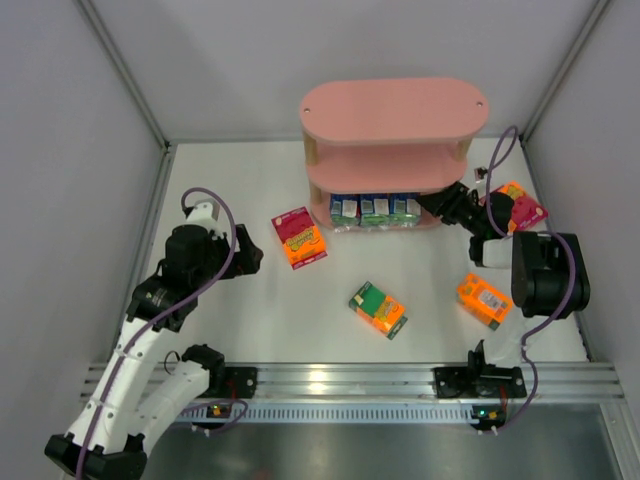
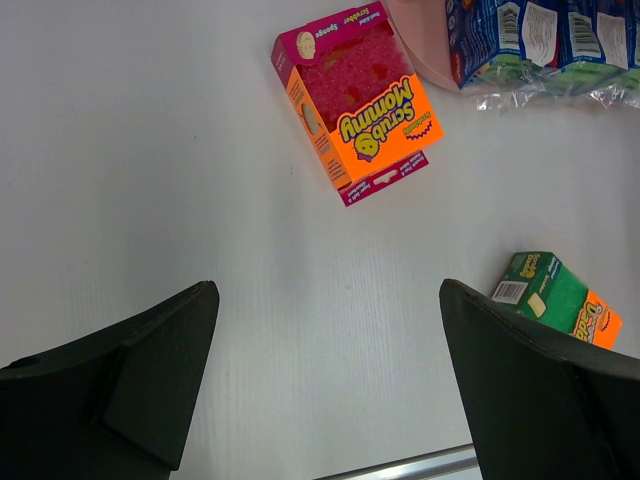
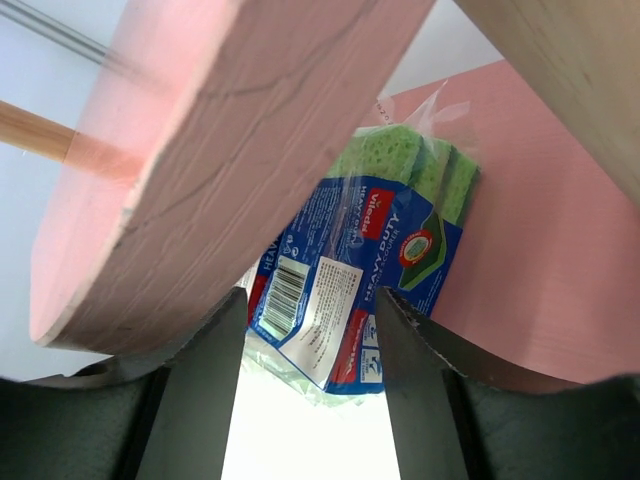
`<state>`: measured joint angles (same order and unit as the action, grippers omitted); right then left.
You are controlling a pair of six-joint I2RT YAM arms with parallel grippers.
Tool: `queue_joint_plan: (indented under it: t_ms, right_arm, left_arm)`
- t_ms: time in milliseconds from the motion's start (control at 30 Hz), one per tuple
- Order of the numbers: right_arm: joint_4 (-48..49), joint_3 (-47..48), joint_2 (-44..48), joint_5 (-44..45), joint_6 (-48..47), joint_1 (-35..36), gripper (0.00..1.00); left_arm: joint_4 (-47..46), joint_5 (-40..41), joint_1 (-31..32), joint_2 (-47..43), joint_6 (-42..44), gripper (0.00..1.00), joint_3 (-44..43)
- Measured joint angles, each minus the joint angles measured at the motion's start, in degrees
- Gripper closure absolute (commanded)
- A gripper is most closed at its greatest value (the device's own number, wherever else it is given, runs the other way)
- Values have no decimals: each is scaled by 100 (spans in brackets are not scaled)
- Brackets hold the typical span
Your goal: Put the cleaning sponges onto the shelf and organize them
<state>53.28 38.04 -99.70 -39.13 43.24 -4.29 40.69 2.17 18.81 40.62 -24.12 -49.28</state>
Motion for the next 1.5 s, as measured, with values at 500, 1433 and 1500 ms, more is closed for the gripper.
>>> queue_joint_plan:
  t_ms: [500,1433,1500]
  right_arm:
    - [-105,142,-125,-68,-114,44,58]
    - [219,146,-490,-262,282,81,64]
    - [286,146,-514,-289,337,81,65]
  left_arm:
    - [0,-42,0,2,-2,2,0]
    - [0,-39,0,-2,-2,2,0]
    - [0,-39,0,-2,-2,2,0]
